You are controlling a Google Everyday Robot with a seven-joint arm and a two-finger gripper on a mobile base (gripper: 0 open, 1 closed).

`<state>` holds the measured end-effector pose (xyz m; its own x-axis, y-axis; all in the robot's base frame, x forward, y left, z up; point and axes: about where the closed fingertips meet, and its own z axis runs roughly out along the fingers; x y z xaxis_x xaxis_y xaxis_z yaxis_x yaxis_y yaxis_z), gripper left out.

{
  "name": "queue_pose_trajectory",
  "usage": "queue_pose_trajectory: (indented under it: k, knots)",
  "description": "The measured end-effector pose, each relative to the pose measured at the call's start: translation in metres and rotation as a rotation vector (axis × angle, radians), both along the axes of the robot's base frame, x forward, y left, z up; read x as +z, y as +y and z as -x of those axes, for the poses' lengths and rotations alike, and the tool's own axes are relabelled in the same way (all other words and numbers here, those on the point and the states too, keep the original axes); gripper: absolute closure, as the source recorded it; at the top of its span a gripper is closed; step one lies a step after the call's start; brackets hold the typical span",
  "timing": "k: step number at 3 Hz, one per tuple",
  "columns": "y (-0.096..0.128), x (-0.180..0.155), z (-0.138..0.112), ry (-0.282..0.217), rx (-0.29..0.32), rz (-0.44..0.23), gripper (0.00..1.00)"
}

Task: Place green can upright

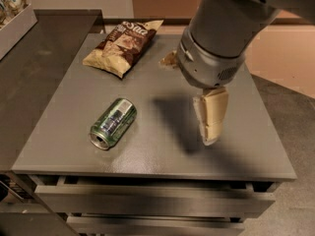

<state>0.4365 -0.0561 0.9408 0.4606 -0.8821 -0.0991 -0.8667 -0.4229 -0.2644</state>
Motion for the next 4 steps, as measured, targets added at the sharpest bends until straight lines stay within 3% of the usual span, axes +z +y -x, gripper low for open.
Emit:
queue_pose_trajectory:
  k: [2,4]
  knots:
    - [0.095,-0.025,-0.004,-0.029,0.358,0.039,0.0]
    - [0.149,-0.043,-0.007,-0.047,0.59,0.104,0.0]
